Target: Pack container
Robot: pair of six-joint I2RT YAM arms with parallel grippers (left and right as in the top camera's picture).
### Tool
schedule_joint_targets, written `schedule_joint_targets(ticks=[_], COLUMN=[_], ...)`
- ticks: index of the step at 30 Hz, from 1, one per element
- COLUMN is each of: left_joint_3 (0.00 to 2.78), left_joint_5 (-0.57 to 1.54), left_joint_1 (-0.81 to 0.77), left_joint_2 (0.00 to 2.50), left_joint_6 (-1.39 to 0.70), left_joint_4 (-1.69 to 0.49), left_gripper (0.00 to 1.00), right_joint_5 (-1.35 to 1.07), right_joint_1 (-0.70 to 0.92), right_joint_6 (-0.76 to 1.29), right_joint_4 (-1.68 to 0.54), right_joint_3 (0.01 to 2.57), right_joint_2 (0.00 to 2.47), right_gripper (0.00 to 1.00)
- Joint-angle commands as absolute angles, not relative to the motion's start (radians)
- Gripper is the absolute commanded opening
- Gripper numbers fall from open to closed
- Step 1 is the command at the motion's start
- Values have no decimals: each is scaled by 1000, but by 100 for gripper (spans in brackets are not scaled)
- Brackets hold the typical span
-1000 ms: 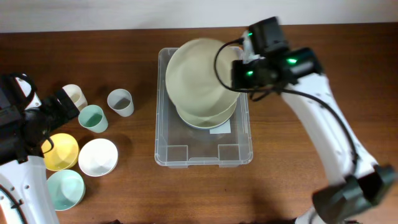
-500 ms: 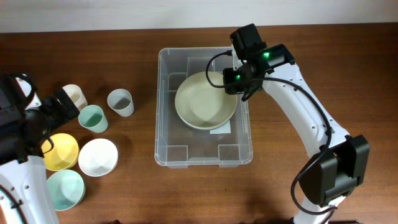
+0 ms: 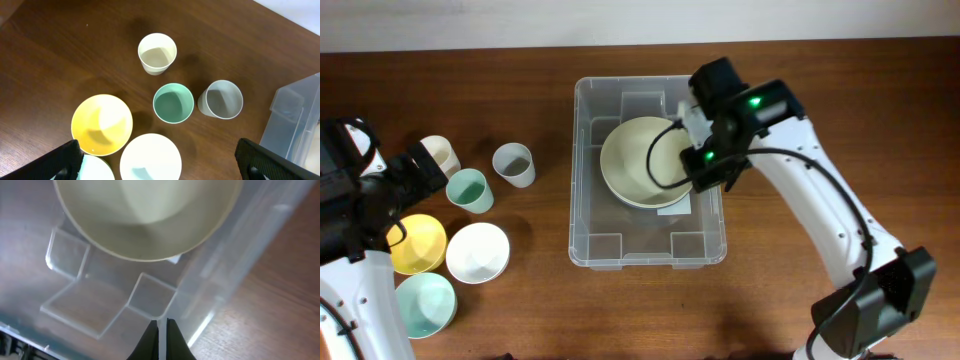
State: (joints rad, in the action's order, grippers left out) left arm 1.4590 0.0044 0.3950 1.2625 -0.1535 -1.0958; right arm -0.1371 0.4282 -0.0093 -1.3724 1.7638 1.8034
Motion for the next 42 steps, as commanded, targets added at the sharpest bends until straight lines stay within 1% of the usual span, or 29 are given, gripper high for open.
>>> schedule_joint_targets(ticks=[1,7,8,16,22,31,36,42], left_joint_3=[1470,1470,1470,1470,1470,1470,1470,1470], left_joint_5=[16,16,16,16,16,16,16,16], left_joint_1=[400,400,400,400,400,400,400,400], left_joint_2=[1264,1264,1264,1264,1264,1264,1264,1264], left_joint_6=[-156,-156,-156,-156,-156,-156,-156,-156], left_joint_4=[-1094,-1094,-1094,-1094,-1094,-1093,-1094,-1096], left_gripper=[99,99,99,99,99,99,99,99], right_joint_5=[-162,-162,-162,-162,-162,-161,-156,-27], right_joint_1=[493,548,556,556,556,556,556,556], right_joint_6=[-38,-37,-37,-38,-38,-37,-36,59], right_joint_4=[-1340,-1229,-1180,-1011,-986,-955,-900,-788], right_joint_3=[1678,1554,1509,1391,1388,1388,1388,1388], right_joint_2=[1822,1839,1839,1840,1847,1921,1924,1924], right_gripper=[4,4,4,4,4,4,4,4])
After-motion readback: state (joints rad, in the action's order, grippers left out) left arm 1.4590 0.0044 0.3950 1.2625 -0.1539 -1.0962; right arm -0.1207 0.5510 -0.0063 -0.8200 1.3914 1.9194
